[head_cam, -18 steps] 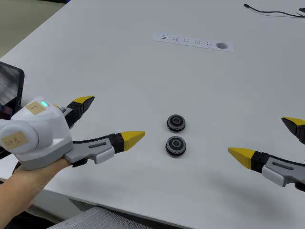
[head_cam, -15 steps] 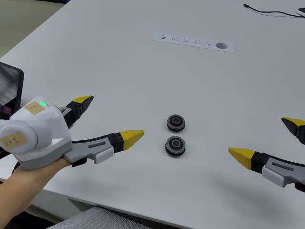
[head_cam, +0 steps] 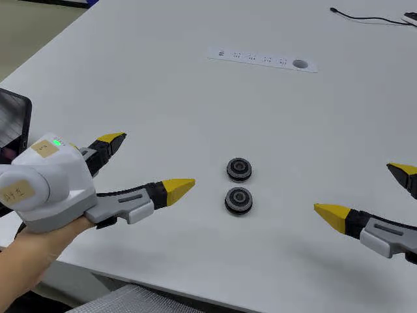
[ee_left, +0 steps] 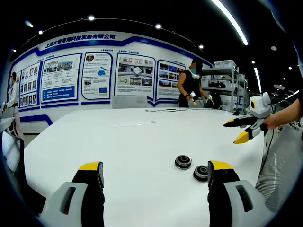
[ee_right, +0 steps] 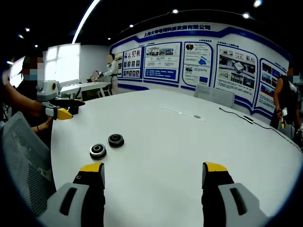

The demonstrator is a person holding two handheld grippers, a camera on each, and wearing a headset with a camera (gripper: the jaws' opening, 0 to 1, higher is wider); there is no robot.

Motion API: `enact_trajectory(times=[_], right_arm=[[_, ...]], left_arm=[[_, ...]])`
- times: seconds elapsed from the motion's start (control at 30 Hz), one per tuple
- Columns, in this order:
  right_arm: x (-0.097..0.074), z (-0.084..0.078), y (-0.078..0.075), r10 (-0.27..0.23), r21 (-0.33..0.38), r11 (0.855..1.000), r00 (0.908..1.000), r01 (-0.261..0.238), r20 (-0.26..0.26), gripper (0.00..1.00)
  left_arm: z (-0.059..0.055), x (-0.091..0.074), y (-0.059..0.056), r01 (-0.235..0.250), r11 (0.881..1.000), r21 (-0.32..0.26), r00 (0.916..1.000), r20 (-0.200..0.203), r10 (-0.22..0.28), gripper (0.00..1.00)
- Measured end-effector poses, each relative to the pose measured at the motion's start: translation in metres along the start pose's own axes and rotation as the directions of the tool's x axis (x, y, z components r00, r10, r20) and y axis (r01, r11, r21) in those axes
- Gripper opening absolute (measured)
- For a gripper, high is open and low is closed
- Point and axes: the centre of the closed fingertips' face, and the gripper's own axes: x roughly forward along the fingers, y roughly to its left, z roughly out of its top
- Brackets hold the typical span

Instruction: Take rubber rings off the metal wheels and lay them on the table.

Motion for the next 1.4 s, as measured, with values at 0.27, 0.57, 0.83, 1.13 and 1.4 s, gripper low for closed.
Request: enact_trajectory(times=[0.27,0.57,0.83,1.13,1.4], right_arm=[[-0.002,0.0,-0.001,-0.003,-0.003,1.0,1.0,0.003,0.002,0.86],[-0.003,0.002,-0.003,-0.007,-0.005,1.0,1.0,0.007,0.006,0.86],[-0.004,0.003,0.001,0.011,0.011,1.0,0.9998,-0.011,0.014,0.83],[-0.005,0.004,0.009,0.04,0.025,0.999,0.999,-0.041,0.02,0.8],[-0.007,0.004,0.015,0.048,0.044,0.998,0.9986,-0.049,0.021,0.8]], left_arm=[[0.001,0.0,-0.004,0.01,1.0,0.009,0.9999,-0.003,-0.01,0.93],[0.002,-0.001,-0.004,0.011,1.0,0.01,0.9999,-0.002,-0.011,0.92],[0.002,0.002,-0.007,0.028,0.999,0.028,0.9996,-0.009,-0.027,0.91],[0.006,0.012,-0.017,0.074,0.995,0.06,0.9972,-0.013,-0.073,0.89],[0.009,0.02,-0.024,0.108,0.992,0.07,0.9941,-0.011,-0.108,0.86]])
